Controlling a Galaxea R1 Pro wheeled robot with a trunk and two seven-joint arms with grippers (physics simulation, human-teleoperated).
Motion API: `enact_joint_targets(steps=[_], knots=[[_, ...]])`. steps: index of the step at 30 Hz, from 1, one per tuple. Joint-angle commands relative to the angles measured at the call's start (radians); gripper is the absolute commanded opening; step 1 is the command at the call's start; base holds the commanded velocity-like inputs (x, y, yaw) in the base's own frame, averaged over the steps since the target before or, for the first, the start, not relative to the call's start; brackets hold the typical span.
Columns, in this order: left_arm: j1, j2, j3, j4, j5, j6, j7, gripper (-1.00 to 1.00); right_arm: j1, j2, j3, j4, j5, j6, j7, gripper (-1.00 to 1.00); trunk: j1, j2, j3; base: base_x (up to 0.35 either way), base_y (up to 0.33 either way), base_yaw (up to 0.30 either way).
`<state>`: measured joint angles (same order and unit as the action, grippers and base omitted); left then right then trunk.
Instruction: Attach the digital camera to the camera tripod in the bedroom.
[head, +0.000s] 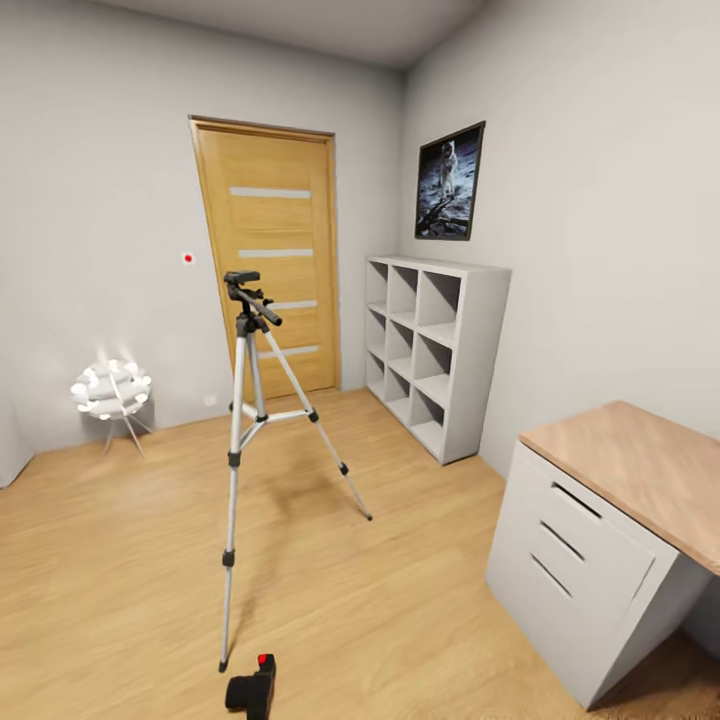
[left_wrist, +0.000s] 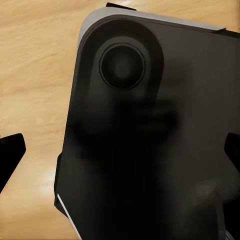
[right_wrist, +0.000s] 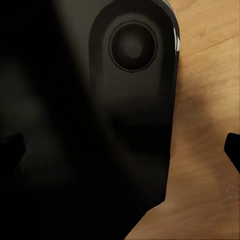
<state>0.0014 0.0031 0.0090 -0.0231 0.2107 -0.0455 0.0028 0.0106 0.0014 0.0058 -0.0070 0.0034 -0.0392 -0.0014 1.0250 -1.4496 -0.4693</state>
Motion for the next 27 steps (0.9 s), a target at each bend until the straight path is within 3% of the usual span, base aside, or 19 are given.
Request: enact_joint_targets(steps=[1, 27], knots=[[0.000, 0.000, 0.000, 0.000, 0.005, -0.002, 0.000, 1.00, 0.000, 0.000, 0.000, -0.001, 0.000, -0.002, 0.000, 1.00, 0.000, 0.000, -0.001, 0.000, 0.000, -0.158], [0.000, 0.000, 0.000, 0.000, 0.006, -0.002, 0.000, 1.00, 0.000, -0.003, 0.000, -0.001, 0.004, 0.001, 0.000, 1.00, 0.000, 0.000, -0.001, 0.000, 0.000, -0.024]])
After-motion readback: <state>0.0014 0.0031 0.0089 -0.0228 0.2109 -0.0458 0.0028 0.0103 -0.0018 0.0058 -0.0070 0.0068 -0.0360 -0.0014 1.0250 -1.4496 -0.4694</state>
